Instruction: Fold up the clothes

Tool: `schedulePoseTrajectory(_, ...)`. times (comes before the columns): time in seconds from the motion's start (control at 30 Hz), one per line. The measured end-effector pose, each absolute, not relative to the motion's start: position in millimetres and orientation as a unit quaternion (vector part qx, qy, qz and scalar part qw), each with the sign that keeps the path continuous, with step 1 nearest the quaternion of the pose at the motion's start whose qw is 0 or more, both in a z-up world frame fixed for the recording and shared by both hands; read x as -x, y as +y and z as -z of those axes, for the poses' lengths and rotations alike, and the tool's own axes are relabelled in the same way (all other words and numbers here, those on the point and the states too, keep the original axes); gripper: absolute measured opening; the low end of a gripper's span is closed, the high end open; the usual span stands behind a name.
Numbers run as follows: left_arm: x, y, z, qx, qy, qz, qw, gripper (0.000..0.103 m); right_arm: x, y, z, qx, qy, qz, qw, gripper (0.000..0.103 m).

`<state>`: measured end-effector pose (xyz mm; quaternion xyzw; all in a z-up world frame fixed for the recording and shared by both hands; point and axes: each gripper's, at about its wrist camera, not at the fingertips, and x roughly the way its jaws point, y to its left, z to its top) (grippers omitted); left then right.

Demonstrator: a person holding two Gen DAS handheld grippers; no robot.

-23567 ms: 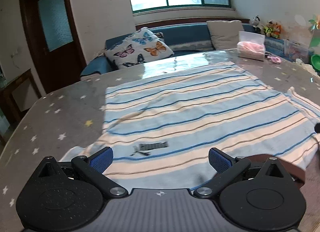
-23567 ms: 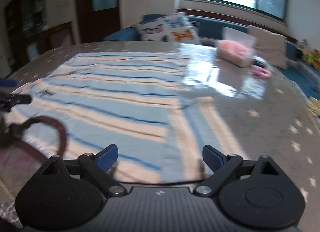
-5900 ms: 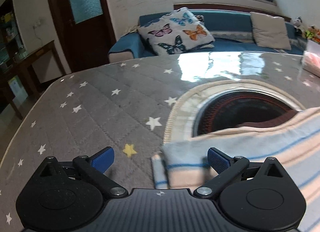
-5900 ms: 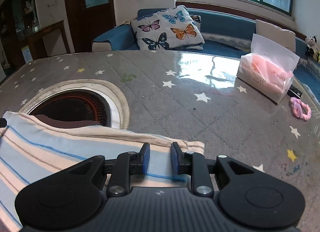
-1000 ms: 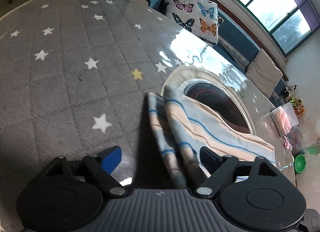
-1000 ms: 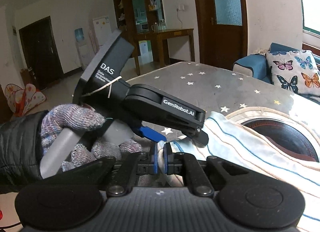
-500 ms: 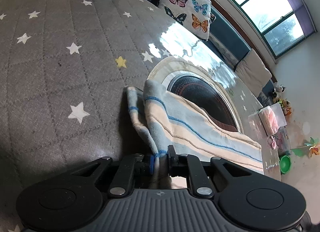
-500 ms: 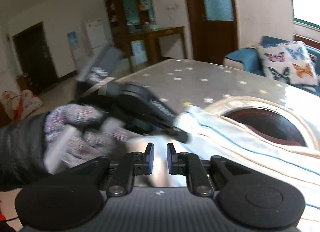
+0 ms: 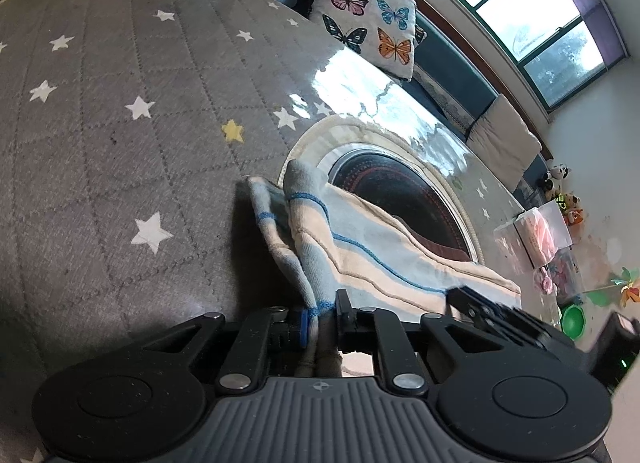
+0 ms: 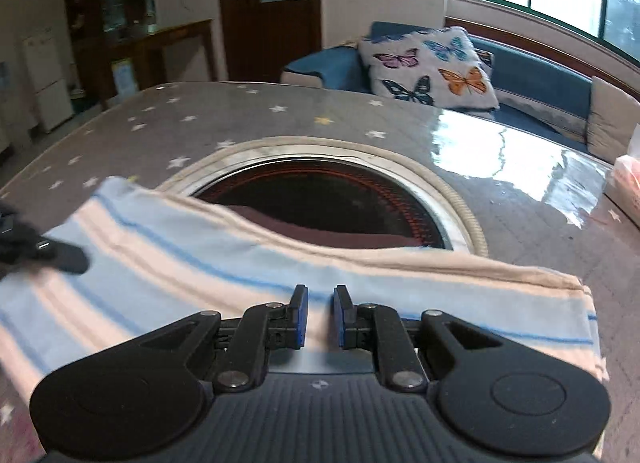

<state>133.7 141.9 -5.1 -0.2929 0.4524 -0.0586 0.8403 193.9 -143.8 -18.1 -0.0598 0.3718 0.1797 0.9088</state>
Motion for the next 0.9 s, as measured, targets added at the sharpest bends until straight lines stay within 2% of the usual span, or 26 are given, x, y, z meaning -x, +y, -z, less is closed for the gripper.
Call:
schedulePoseTrajectory(0.43, -134, 140, 0, 0.29, 0.45, 0.066, 0.842, 0.013, -231, -133, 20, 0.059, 0.37, -0.166, 0.912, 0.014)
schedulePoseTrajectory(0.6, -136, 137, -6, 0.288, 0.447, 0.066, 0.844, 0.013, -215, -137, 17, 0.067, 0.382, -0.173, 0.905, 0.019)
schedulePoseTrajectory(0.9, -135, 129, -17, 0.284, 0.44, 0.066, 0.849, 0.013, -171, -141, 14, 0.075, 0.385, -0.182, 0.901, 0.021)
